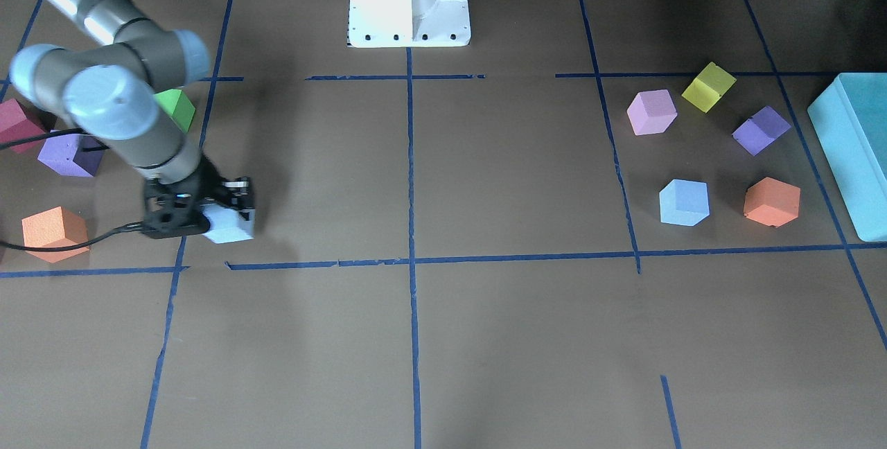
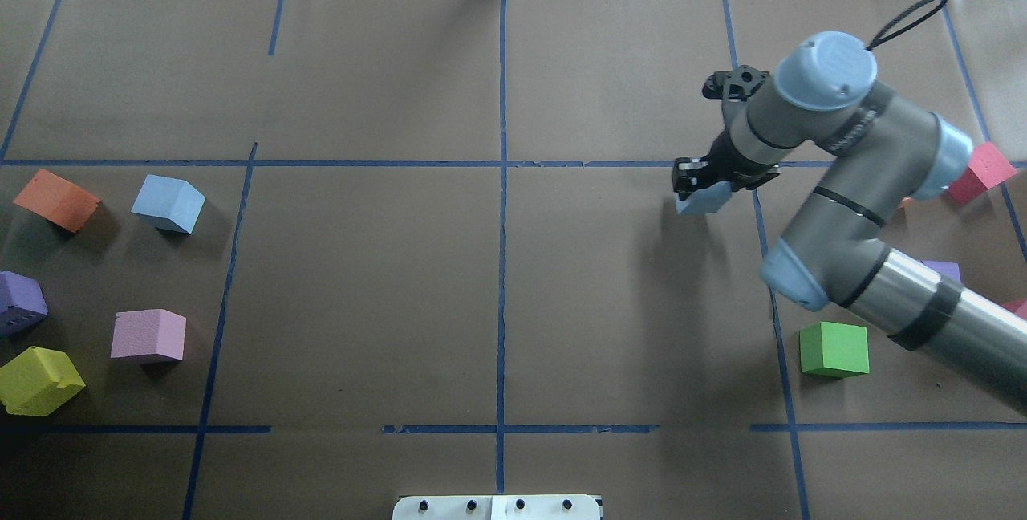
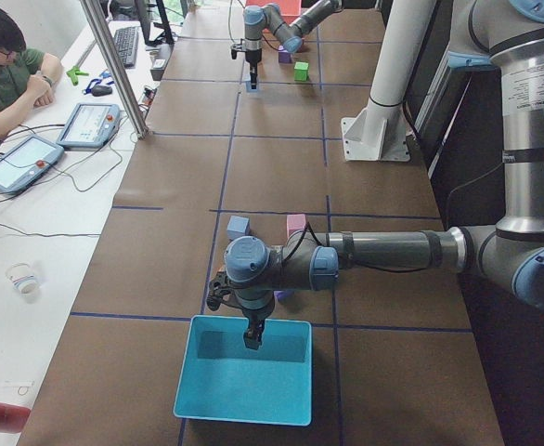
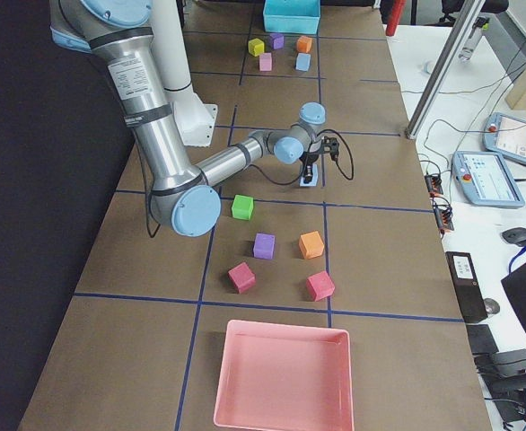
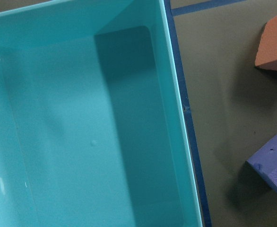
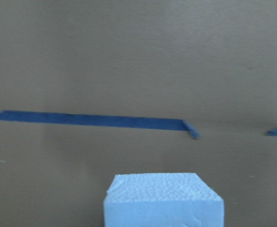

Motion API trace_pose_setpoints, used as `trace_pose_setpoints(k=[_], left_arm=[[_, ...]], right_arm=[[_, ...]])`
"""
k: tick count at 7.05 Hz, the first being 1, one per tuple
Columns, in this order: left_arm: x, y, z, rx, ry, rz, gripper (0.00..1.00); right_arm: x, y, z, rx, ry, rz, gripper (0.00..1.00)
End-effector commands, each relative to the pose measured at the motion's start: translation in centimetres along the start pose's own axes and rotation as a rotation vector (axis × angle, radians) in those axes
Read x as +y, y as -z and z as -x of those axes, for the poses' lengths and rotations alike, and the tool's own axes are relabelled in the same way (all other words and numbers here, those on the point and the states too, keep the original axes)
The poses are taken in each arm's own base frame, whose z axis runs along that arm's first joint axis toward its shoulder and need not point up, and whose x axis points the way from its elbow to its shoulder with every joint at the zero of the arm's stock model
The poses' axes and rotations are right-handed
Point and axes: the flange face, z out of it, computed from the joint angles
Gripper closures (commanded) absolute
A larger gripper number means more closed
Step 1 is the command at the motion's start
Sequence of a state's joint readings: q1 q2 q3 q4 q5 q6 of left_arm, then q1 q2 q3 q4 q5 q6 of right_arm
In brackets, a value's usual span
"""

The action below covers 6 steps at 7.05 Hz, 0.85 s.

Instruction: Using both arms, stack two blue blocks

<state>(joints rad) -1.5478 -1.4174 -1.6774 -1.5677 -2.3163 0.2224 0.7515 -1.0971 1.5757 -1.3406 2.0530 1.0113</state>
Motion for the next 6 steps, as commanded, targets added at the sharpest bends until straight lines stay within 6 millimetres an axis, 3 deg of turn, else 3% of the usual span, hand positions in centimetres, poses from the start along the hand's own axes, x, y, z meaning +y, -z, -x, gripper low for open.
trace_pose_setpoints(k=[1, 2, 3, 5, 6], left_arm=[[0.0, 0.0, 0.0, 0.0, 0.001, -0.001, 0.0], [0.0, 0.0, 0.0, 0.0, 0.001, -0.001, 0.0], [0.0, 0.0, 0.0, 0.0, 0.0, -0.001, 0.0], [0.0, 0.0, 0.0, 0.0, 0.002, 0.001, 0.0], [0.1, 0.0, 0.0, 0.0, 0.003, 0.002, 0.0]], right_arm=[[0.3, -0.3, 14.5, 0.007, -0.128, -0.021, 0.69], [0.1, -1.3, 20.0, 0.015, -0.162, -0.032, 0.69], [0.4, -2.0, 23.5, 0.019, -0.2, -0.021, 0.68], [2.9, -3.0, 26.2, 0.028, -0.169, -0.054, 0.64], [3.4, -3.5, 26.3, 0.035, -0.164, -0.061, 0.42]])
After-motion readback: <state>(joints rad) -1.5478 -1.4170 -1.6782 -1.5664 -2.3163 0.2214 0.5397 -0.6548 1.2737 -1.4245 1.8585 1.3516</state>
